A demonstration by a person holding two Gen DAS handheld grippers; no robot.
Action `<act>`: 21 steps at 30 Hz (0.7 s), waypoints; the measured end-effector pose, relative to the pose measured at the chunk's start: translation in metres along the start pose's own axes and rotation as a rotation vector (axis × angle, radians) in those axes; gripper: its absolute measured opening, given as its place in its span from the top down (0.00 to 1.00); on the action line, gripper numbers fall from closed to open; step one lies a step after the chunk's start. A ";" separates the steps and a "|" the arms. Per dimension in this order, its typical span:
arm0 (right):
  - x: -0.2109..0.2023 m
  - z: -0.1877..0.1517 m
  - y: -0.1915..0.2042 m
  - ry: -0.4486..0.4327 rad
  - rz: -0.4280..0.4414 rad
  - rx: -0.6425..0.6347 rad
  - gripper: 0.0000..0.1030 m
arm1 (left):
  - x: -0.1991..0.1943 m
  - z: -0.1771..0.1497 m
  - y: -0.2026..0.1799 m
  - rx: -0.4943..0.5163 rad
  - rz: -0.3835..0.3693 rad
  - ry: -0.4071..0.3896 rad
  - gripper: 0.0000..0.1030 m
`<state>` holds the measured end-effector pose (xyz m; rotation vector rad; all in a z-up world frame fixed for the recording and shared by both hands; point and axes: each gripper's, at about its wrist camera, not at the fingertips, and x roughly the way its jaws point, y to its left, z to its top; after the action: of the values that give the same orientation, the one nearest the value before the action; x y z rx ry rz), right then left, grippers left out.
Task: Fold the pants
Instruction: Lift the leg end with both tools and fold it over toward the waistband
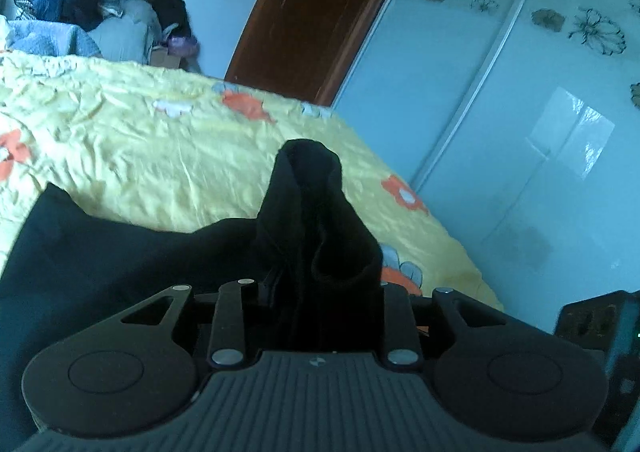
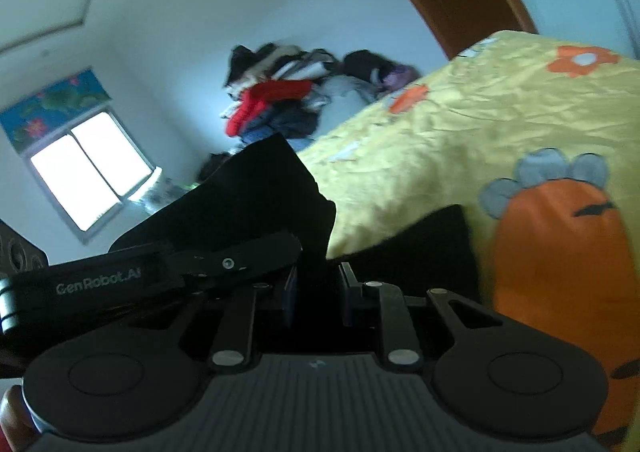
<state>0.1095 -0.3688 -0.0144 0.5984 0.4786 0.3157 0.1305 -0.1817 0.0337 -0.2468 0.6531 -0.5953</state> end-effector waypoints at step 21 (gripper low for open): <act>-0.031 0.020 -0.001 -0.043 -0.269 -0.226 0.79 | -0.018 0.047 0.080 0.084 0.363 0.000 0.14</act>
<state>0.0935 -0.3920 0.0100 0.3147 0.4684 0.0984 0.1845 -0.1049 0.0470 -0.0464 0.6517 -0.2732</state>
